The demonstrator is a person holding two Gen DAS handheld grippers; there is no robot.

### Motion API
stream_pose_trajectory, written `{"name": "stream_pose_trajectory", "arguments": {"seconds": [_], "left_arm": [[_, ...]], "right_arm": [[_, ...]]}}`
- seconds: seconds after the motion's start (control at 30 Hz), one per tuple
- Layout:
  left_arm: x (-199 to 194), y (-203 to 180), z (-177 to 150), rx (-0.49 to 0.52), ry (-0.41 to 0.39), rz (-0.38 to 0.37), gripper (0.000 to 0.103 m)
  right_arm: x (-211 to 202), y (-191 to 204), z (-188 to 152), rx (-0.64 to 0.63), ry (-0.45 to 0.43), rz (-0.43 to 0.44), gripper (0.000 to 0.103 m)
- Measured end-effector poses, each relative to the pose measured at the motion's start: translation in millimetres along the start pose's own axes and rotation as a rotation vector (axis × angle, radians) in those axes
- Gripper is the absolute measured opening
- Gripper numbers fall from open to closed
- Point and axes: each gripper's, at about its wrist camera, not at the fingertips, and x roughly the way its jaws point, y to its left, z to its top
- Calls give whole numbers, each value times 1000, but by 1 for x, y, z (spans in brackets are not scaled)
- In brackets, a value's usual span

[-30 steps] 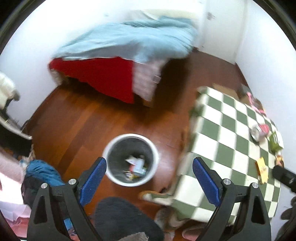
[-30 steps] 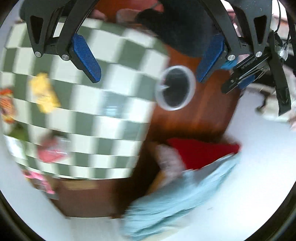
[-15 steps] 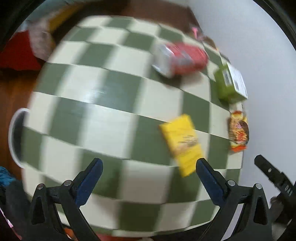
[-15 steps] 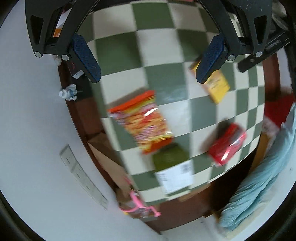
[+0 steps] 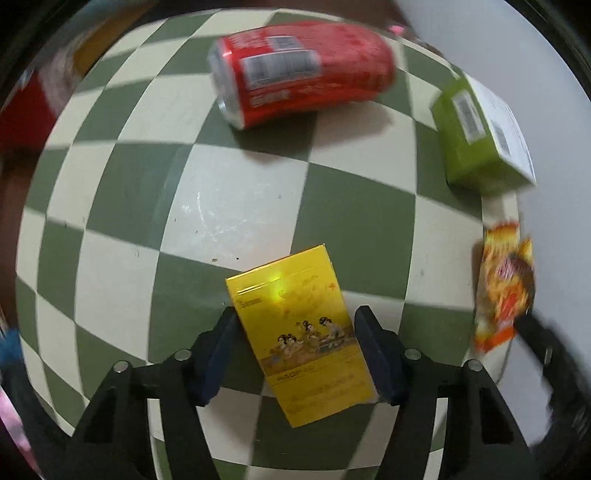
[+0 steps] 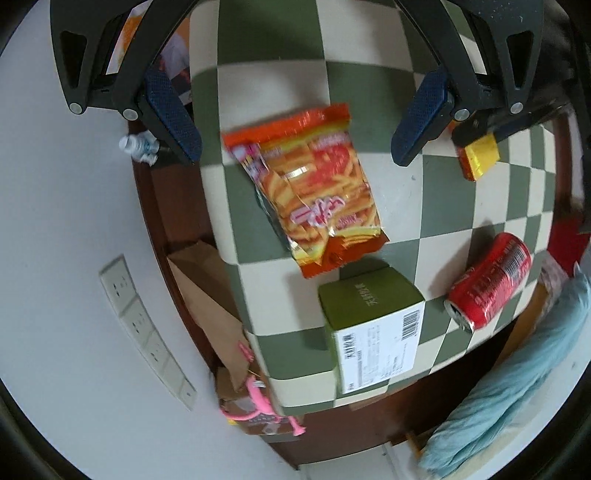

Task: Collect trash
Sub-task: 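Grasp the orange snack bag with the right tool while the left grasps the yellow HAOMAO pack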

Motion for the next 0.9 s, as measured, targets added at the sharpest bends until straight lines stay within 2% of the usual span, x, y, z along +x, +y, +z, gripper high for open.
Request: {"name": "stream_pose_trajectory", "arguments": {"seconds": [0.1,0.17,0.23,0.3,0.37,0.5,0.53,0.63,0.73,0.9], "left_arm": [[-3,-8,-7,193,-31,43,60],[-4,-11,-8,295,-24,78,60],[-3,-5,-2,290,13,76,62],[4,3,3,225,67,52,61],[5,4,2,201,52,43,62],[6,-2,-10,181,-1,78,62],[1,8,-18,175,-11,73,62],[1,3,-28,207,-48,69,55],[1,0,-39,223,-59,86,55],[-13,-6,-47,249,-113,99,55]], "right_arm": [[13,9,6,-52,17,-16,103],[21,15,9,-89,24,-44,103],[31,19,12,-102,36,-56,103],[40,19,14,-93,53,-53,103],[44,19,14,-92,56,-61,103],[44,21,12,-91,30,-80,103],[42,22,10,-93,23,-80,99],[35,29,-1,-136,-9,-118,75],[28,30,-8,-147,-35,-126,61],[4,37,-17,-150,-81,-108,54]]}}
